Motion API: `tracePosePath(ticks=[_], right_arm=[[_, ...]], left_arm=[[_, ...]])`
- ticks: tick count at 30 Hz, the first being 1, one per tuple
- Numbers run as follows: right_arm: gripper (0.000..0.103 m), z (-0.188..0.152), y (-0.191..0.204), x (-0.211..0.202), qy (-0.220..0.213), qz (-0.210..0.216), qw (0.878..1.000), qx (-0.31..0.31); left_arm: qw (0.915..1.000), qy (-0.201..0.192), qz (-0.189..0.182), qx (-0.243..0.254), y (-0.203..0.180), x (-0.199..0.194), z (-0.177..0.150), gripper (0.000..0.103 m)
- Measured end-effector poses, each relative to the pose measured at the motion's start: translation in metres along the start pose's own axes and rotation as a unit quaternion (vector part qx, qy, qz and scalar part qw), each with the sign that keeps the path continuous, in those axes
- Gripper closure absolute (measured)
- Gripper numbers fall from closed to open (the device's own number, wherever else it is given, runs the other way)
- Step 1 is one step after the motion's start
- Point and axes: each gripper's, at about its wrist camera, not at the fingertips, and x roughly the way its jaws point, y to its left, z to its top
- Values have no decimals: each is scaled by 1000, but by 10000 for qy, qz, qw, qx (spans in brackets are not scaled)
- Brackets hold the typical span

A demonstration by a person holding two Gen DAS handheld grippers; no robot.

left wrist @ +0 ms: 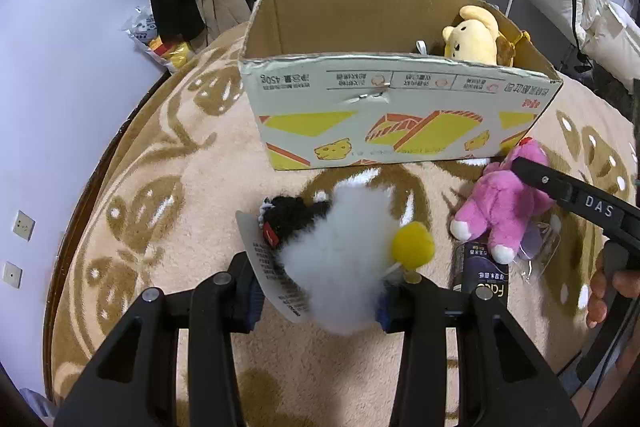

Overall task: Organize soft objects
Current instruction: 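Carry the chick plush into the box and open the left gripper while the right carries the bear over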

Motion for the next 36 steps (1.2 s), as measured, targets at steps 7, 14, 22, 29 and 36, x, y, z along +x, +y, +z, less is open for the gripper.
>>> tracePosePath(ticks=[7,14,22,29,36], right_arm=[[52,-3,14,-4,-174,-383,9976,-559],[56,-5,25,-12,-325,-585,9946,-788],[58,1,33,-38,-629,-663,9912,-954],[58,8,45,-71,-1177,-552,9857,-1074],[58,11,50,-103,-1543,-340,9829,-949]], left_arm=[[9999,70,-30,-103,4,1,0,62],[9999,-116,3,7,-1,-5,-2,62],[9983,-541,47,197,-9,-23,-2,62],[9960,-871,61,188,-9,-37,-1,62],[9917,-1272,127,130,-6,-55,3,62]])
